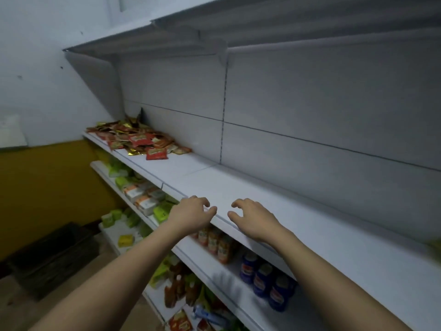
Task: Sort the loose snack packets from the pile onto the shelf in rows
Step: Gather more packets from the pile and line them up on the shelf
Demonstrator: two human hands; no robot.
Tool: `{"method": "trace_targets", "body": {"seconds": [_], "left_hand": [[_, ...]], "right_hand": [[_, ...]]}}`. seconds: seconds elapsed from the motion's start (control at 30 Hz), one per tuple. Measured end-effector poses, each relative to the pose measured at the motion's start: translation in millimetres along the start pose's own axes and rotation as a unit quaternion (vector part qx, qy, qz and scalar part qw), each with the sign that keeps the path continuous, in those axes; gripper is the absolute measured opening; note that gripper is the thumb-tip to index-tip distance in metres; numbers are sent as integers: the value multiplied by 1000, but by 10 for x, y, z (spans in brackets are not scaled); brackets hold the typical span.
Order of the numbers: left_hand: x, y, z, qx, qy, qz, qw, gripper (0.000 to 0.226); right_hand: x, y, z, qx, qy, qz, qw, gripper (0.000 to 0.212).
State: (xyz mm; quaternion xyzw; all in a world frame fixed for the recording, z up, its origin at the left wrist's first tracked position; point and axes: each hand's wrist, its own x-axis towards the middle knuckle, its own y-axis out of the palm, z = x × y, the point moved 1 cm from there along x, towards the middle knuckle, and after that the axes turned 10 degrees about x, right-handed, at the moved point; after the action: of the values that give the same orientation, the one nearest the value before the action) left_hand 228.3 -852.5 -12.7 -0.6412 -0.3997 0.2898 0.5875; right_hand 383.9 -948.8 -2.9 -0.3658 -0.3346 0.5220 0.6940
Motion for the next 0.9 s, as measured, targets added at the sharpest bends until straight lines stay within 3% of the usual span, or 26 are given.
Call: {"method": "trace_targets", "body": {"seconds": [0.33,0.6,0.9], "left_hand": [[498,-410,2351,-40,-53,-27,997,42],[1125,-682,3626,-14,-114,-34,993,41],[2393,-663,4831,4,-137,-36,990,39]], "right_hand": [[1754,926,1624,19,-41,65,997,30],[2905,1488,2635,39,-106,77,991,28],[4526,2177,3245,80,-153,75,982,27]]}}
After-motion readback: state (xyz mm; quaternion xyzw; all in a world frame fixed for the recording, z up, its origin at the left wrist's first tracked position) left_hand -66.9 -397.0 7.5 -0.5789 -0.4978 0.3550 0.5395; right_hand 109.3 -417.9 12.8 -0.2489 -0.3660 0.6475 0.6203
